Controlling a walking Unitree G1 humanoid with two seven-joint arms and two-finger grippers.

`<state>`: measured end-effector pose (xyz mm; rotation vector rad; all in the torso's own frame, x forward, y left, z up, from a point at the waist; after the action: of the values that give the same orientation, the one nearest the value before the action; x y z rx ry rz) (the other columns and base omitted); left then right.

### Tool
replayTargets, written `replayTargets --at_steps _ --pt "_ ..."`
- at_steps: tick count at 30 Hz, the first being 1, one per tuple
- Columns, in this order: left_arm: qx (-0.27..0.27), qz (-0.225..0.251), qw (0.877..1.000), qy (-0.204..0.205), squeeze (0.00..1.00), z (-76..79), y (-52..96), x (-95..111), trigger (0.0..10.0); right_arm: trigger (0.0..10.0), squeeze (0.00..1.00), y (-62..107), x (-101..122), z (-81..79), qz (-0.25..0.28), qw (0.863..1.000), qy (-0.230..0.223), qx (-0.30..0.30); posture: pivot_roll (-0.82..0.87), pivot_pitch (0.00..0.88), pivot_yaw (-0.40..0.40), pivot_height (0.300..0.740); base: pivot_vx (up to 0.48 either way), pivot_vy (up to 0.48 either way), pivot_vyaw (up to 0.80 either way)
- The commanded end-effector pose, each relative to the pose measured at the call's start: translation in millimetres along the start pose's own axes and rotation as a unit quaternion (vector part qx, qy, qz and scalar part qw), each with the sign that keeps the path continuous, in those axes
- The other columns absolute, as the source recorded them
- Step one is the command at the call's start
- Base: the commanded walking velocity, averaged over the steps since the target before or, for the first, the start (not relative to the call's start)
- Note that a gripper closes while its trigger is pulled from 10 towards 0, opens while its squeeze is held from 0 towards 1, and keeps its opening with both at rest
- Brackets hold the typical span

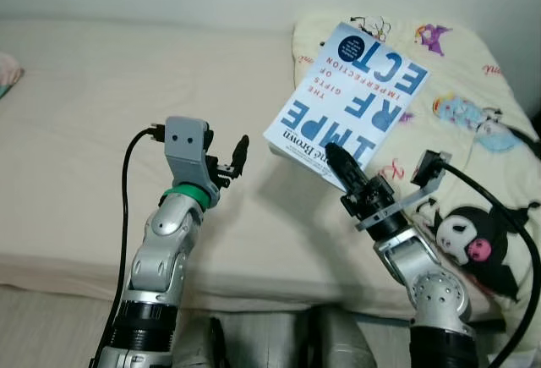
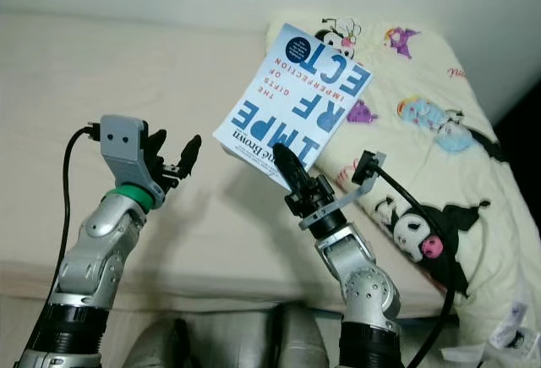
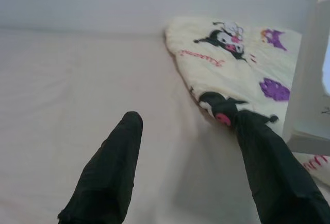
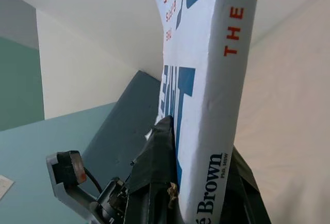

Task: Clean up the room

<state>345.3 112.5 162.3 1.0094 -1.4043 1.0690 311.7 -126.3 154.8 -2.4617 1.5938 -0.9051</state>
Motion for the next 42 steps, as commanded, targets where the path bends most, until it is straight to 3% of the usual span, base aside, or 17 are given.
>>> replayTargets --at_steps 1,10,16,25,35,42 --pt "-0.002 -0.009 1.0 0.0 0.0 1.9 -0.1 -2 10.0 10.0 0.0 -2.1 1 -3.1 0.005 1.0 -0.002 0.013 -0.03 0.023 0.03 0.695 0.0 0.0 0.0" --pt "-0.017 0.0 1.0 0.0 0.0 7.8 -2.5 6 10.0 10.0 0.0 -2.1 2 0.0 0.008 1.0 0.0 0.004 -0.03 0.021 0.029 0.74 0.0 0.0 0.0" --pt "-0.02 -0.002 1.0 0.001 0.0 8.9 -2.9 7 10.0 10.0 0.0 -2.8 4 4.1 0.014 1.0 0.005 -0.009 -0.03 0.024 0.031 0.74 0.0 0.096 0.0" --pt "-0.035 0.008 0.999 0.005 0.0 13.5 -2.4 11 10.0 10.0 0.0 -3.1 2 3.7 0.014 1.0 0.004 -0.008 -0.03 0.028 0.036 0.74 0.0 0.435 0.0" --pt "-0.046 0.014 0.999 0.005 0.0 16.7 -1.4 15 10.0 10.0 0.0 -3.9 3 5.2 0.02 1.0 0.0 -0.012 -0.03 0.028 0.038 0.74 0.0 0.48 -0.72" --pt "-0.049 0.015 0.999 0.003 0.0 17.0 -1.2 16 10.0 10.0 0.0 -4.0 2 5.4 0.023 1.0 0.0 -0.012 -0.03 0.03 0.042 0.74 0.0 0.48 0.0"
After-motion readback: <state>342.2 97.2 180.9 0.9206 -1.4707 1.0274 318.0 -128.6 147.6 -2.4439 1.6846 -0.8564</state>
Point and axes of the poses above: a point about 5 cm out from each wrist's last joint towards the gripper, its own y axis pointing back from the gripper into the wrist, its own x axis along the axis of the wrist's last joint, z = x × y, the point moved 3 cm from there along -y, pointing out of the wrist towards the gripper, and after that the axes turned 7 degrees about -y, right-handed, at the moved point
